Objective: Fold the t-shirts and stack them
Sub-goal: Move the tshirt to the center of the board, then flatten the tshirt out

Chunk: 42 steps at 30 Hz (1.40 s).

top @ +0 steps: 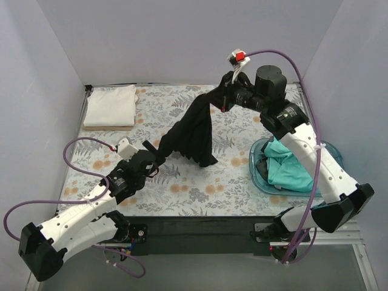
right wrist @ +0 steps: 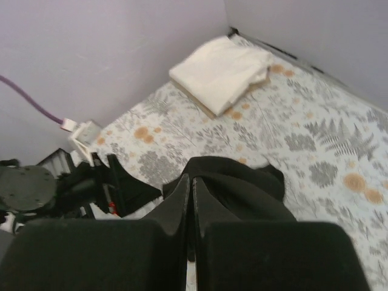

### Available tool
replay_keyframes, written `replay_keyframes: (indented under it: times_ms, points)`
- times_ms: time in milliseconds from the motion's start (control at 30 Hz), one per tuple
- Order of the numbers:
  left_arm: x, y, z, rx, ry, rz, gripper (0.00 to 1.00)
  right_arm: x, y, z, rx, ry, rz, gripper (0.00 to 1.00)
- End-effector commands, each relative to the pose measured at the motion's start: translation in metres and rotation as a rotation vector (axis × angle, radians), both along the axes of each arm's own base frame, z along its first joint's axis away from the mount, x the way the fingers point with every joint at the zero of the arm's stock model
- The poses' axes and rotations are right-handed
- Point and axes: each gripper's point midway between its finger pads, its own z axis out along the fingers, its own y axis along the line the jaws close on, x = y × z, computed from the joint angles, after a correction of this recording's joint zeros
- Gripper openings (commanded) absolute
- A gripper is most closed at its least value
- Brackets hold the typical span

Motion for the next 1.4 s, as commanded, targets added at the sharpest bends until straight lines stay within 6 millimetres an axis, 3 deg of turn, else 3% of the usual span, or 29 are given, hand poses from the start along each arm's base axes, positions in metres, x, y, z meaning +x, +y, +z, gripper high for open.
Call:
replay_keyframes:
  times_ms: [0,67,100,133,233,267,333,400,700,733,767,867,900,967,1100,1133,1233,1300,1367]
  points:
    - [-0.006,0.008,-0.003,0.004,0.010,0.023,0.98,0.024,-0.014,-0.036,-0.040,0.032,-0.154,0.01]
    - [-0.007,0.010,-0.004,0.005,0.015,0.034,0.98,0.048,-0.035,-0.078,-0.114,0.086,-0.330,0.01]
    - [-0.007,0.010,-0.006,0.008,0.022,0.035,0.98,0.058,-0.049,-0.119,-0.189,0.140,-0.399,0.06]
    - [-0.008,0.010,-0.006,0.008,0.025,0.036,0.98,0.067,-0.060,-0.142,-0.236,0.164,-0.446,0.12]
    - [-0.007,0.006,-0.012,0.010,0.053,0.030,0.98,0.085,-0.088,-0.235,-0.380,0.385,-0.455,0.50]
    - [-0.008,0.004,-0.016,0.007,0.066,0.026,0.98,0.077,-0.085,-0.250,-0.390,0.446,-0.376,0.96]
    - [-0.007,0.000,-0.022,0.010,0.086,0.020,0.98,0.076,-0.092,-0.273,-0.423,0.501,-0.370,0.98]
    - [-0.004,-0.006,-0.029,0.012,0.106,0.006,0.98,0.069,-0.093,-0.279,-0.435,0.500,-0.355,0.98]
    - [0.016,-0.034,-0.057,0.034,0.165,-0.065,0.98,0.034,-0.112,-0.224,-0.277,0.318,-0.422,0.98]
    - [0.016,-0.038,-0.062,0.028,0.184,-0.076,0.98,0.027,-0.117,-0.210,-0.242,0.285,-0.435,0.98]
    - [0.019,-0.040,-0.063,0.022,0.192,-0.075,0.96,0.021,-0.122,-0.219,-0.248,0.291,-0.454,0.98]
    - [0.024,-0.047,-0.080,0.023,0.238,-0.094,0.91,0.009,-0.133,-0.206,-0.203,0.241,-0.493,0.98]
    - [0.026,-0.048,-0.087,0.027,0.254,-0.100,0.86,0.004,-0.135,-0.213,-0.204,0.253,-0.498,0.98]
    - [0.032,-0.057,-0.089,0.008,0.247,-0.125,0.81,-0.004,-0.138,-0.206,-0.172,0.239,-0.503,0.98]
    - [0.045,-0.068,-0.099,0.008,0.267,-0.155,0.58,-0.015,-0.141,-0.207,-0.157,0.224,-0.501,0.98]
    - [0.047,-0.068,-0.105,0.016,0.283,-0.154,0.40,-0.017,-0.144,-0.207,-0.157,0.217,-0.504,0.98]
    - [0.054,-0.071,-0.105,0.029,0.280,-0.151,0.00,-0.020,-0.148,-0.211,-0.162,0.208,-0.516,0.98]
    - [0.058,-0.072,-0.099,0.033,0.260,-0.150,0.00,-0.022,-0.149,-0.216,-0.168,0.212,-0.517,0.98]
    - [0.067,-0.069,-0.077,0.033,0.195,-0.135,0.00,-0.023,-0.149,-0.223,-0.181,0.225,-0.513,0.99]
